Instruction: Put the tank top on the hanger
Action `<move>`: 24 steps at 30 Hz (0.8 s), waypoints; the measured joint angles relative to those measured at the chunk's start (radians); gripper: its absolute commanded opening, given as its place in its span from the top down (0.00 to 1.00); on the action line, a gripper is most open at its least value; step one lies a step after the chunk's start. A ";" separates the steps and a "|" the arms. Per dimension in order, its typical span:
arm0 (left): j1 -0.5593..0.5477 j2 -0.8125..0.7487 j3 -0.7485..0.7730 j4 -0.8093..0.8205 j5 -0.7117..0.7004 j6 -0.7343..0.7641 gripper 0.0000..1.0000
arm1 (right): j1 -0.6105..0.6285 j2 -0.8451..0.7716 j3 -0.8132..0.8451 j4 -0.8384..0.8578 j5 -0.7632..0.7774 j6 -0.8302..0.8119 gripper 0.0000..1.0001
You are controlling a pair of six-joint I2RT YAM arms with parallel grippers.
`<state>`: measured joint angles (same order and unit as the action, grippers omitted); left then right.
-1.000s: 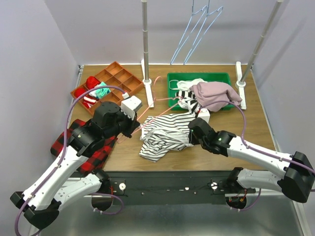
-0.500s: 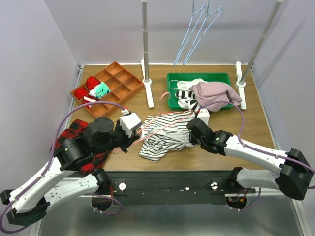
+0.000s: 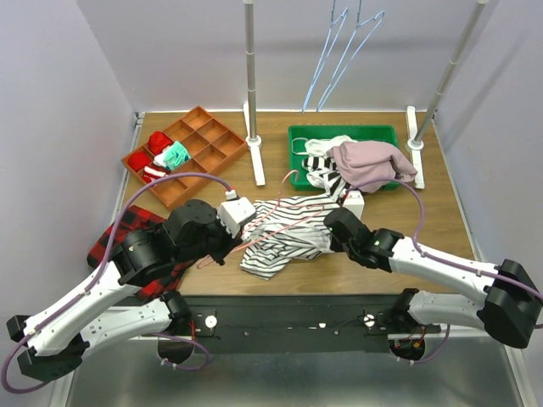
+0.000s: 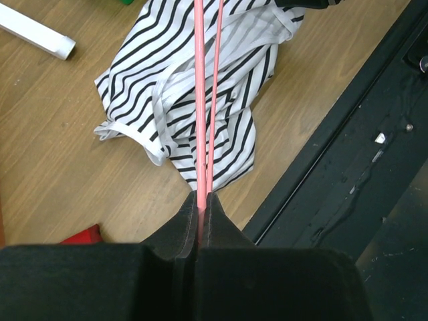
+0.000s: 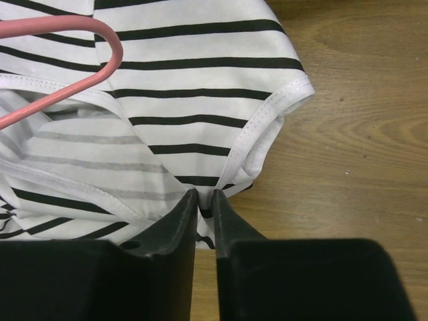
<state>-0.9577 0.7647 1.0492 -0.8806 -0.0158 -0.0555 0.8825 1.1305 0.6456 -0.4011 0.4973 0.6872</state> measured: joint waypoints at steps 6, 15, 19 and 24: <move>-0.003 0.000 0.000 -0.028 0.000 -0.006 1.00 | 0.000 0.009 0.006 -0.012 0.031 0.014 0.94; -0.027 -0.024 0.000 -0.043 0.016 -0.017 1.00 | -0.018 0.008 0.112 -0.067 0.100 0.018 0.97; -0.040 -0.018 0.000 -0.043 0.025 -0.017 1.00 | -0.025 0.003 0.147 -0.072 0.111 0.008 0.97; -0.047 0.011 0.000 -0.042 0.032 -0.016 1.00 | -0.026 -0.008 0.159 -0.074 0.110 0.000 0.98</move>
<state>-1.0042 0.7757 1.0496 -0.9230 0.0162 -0.0719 0.8570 1.1221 0.8051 -0.4747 0.6071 0.6872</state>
